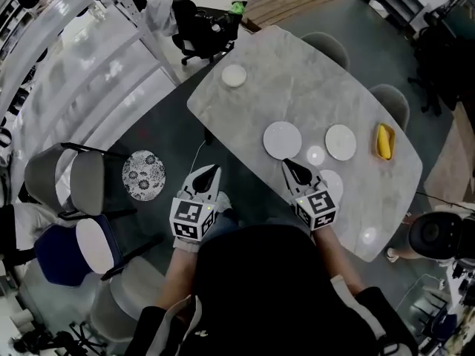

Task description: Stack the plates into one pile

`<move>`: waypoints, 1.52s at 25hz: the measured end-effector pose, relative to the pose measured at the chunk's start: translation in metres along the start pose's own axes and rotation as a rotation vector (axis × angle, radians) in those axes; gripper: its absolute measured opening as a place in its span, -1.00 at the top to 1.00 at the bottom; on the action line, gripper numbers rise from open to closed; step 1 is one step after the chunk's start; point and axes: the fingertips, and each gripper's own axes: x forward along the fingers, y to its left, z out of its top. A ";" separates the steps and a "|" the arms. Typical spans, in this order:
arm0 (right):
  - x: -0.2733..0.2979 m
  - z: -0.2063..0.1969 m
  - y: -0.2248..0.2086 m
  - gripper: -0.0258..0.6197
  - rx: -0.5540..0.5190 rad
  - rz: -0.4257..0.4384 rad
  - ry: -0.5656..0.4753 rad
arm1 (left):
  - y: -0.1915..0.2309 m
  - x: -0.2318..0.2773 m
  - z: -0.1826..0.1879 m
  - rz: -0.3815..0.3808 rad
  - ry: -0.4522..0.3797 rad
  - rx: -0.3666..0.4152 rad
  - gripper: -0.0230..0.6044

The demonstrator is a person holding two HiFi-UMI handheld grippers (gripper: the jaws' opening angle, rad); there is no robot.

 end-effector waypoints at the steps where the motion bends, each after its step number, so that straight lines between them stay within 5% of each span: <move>1: 0.009 0.003 0.002 0.86 0.008 -0.012 0.002 | 0.012 0.004 0.002 -0.011 0.004 0.000 0.91; 8: 0.056 0.011 0.009 0.86 0.047 -0.117 0.020 | 0.073 0.028 0.006 -0.107 0.058 0.002 0.92; 14: 0.070 0.010 0.003 0.86 0.093 -0.195 0.032 | 0.083 0.051 0.003 -0.201 0.100 0.044 0.91; 29: 0.048 -0.025 -0.072 0.86 0.205 -0.273 0.094 | 0.013 0.135 0.001 -0.342 0.233 0.124 0.92; 38: 0.036 -0.061 -0.117 0.85 0.278 -0.245 0.151 | -0.026 0.189 -0.016 -0.345 0.346 0.166 0.91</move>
